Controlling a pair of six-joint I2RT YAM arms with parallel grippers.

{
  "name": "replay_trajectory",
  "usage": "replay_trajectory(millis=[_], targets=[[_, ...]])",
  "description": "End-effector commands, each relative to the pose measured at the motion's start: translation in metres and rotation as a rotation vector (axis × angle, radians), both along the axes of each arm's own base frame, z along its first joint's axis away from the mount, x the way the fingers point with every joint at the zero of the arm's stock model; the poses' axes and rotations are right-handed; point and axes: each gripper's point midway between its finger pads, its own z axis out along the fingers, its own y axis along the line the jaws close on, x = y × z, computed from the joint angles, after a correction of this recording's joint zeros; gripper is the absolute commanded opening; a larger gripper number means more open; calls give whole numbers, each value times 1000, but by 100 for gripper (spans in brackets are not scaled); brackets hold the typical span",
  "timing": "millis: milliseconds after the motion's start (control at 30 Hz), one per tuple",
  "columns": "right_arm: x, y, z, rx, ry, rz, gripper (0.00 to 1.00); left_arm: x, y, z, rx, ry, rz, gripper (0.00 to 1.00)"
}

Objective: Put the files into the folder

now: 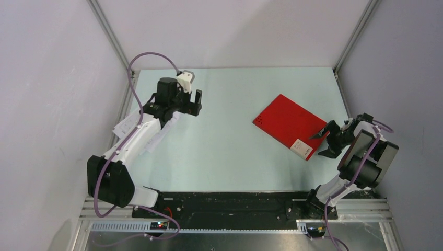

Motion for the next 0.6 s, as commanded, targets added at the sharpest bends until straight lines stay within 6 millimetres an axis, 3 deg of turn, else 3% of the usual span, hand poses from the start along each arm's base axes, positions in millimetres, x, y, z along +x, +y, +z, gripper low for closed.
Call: replay_trajectory(millis=[0,133,267,400,567], targets=[[23,-4,-1,42,-70,-37,84,6,-1,17,44,-33,-32,99],[38,-4,-3,81,-130,-35,78,10,-1,21,66,-31,-36,98],[54,2,5,134,-252,21,64,13,-1,23,88,-32,-41,98],[68,5,11,168,-339,54,61,14,-2,24,100,-33,-52,98],[93,24,18,190,-443,132,58,14,-4,19,117,-23,-68,98]])
